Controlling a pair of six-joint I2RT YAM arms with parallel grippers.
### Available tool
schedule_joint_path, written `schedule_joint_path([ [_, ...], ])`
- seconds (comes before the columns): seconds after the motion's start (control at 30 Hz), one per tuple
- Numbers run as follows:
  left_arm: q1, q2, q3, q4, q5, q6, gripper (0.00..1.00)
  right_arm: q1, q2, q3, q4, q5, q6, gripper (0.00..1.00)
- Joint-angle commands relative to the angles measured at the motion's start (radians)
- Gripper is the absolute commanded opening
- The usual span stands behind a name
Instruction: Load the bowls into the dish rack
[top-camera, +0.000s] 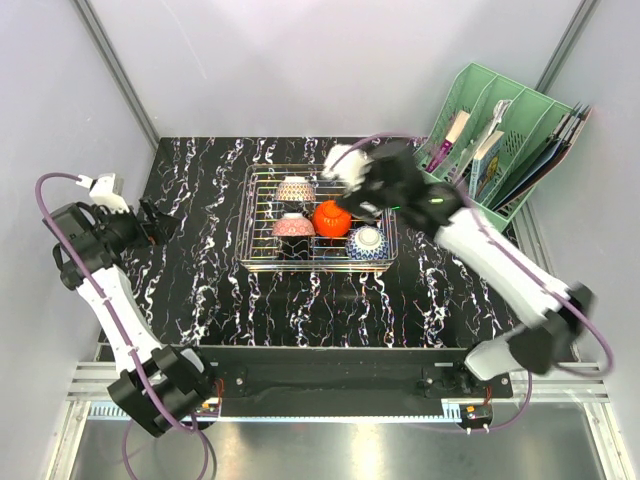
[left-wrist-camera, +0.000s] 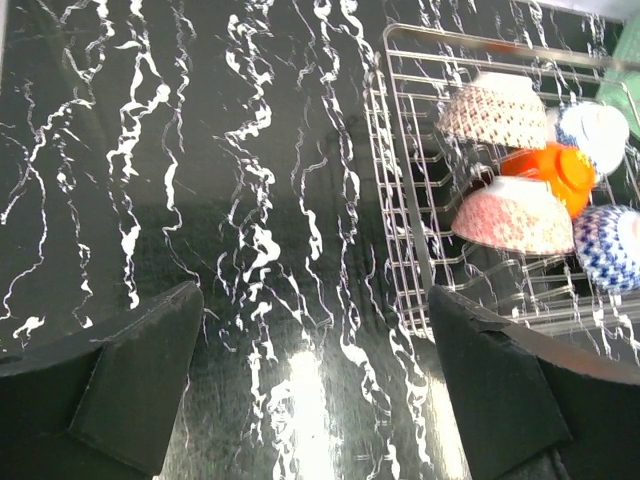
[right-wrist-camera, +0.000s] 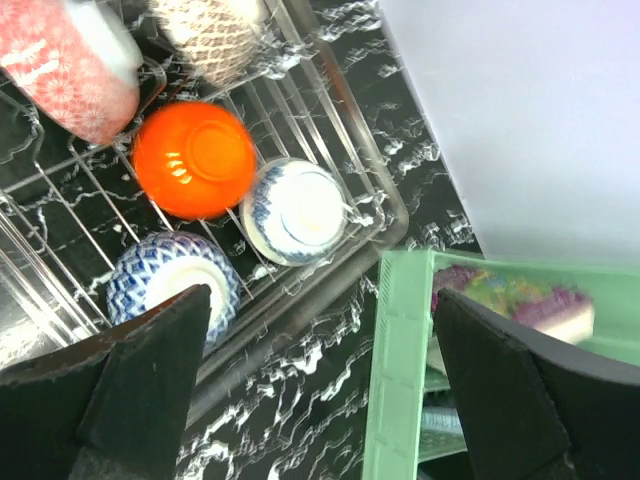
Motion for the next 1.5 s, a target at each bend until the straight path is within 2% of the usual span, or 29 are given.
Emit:
schedule_joint_path([
  [0.0, 0.007, -0.036, 0.087, -0.118, 0.07, 0.165, 0.99, -0.171, -0.169, 0.043, -0.215, -0.221, 0.181, 1.0],
  [0.03, 0.006, -0.054, 0.09, -0.135, 0.069, 0.179, 0.99, -0.244, -0.193, 0.045, -0.231, -0.25, 0.195, 1.0],
  [0.17, 0.006, -0.116, 0.076, -0.152, 0.11, 0.248, 0.99, -0.395, -0.3, -0.004, -0.261, -0.324, 0.255, 1.0],
  [0.23, 0.006, -0.134, 0.078, -0.175, 0.193, 0.292, 0.99, -0.453, -0.346, -0.032, -0.262, -0.331, 0.295, 1.0],
  [0.37, 0.0, -0.124, 0.108, -0.203, 0.312, 0.329, 0.99, -0.648, -0.407, -0.123, -0.261, -0.446, 0.362, 1.0],
  [0.5, -0.007, -0.102, 0.129, -0.218, 0.33, 0.338, 0.99, -0.775, -0.45, -0.173, -0.25, -0.528, 0.385, 1.0],
  [0.57, -0.025, -0.105, 0.129, -0.22, 0.31, 0.352, 0.99, -0.791, -0.455, -0.185, -0.25, -0.549, 0.393, 1.0],
  [0.6, -0.04, -0.102, 0.132, -0.22, 0.249, 0.348, 0.99, -0.794, -0.454, -0.187, -0.244, -0.542, 0.397, 1.0],
  [0.63, -0.122, -0.094, 0.129, -0.171, 0.104, 0.285, 0.99, -0.799, -0.449, -0.191, -0.232, -0.526, 0.411, 1.0],
  [0.7, -0.222, -0.111, 0.087, -0.055, -0.021, 0.224, 0.99, -0.799, -0.444, -0.194, -0.218, -0.511, 0.428, 1.0],
  [0.73, -0.258, -0.122, 0.069, -0.015, -0.143, 0.182, 0.99, -0.797, -0.444, -0.193, -0.21, -0.508, 0.437, 1.0],
  [0.87, -0.457, -0.124, 0.015, 0.128, -0.341, 0.119, 0.99, -0.799, -0.443, -0.182, -0.201, -0.503, 0.453, 1.0],
  [0.93, -0.511, -0.093, 0.023, 0.135, -0.409, 0.099, 0.99, -0.799, -0.438, -0.179, -0.202, -0.503, 0.457, 1.0],
  [1.1, -0.622, -0.047, -0.008, 0.194, -0.531, 0.052, 0.99, -0.799, -0.424, -0.193, -0.216, -0.509, 0.448, 1.0],
  [1.47, -0.651, -0.116, -0.055, 0.207, -0.494, 0.032, 0.99, -0.8, -0.389, -0.19, -0.228, -0.529, 0.431, 1.0],
])
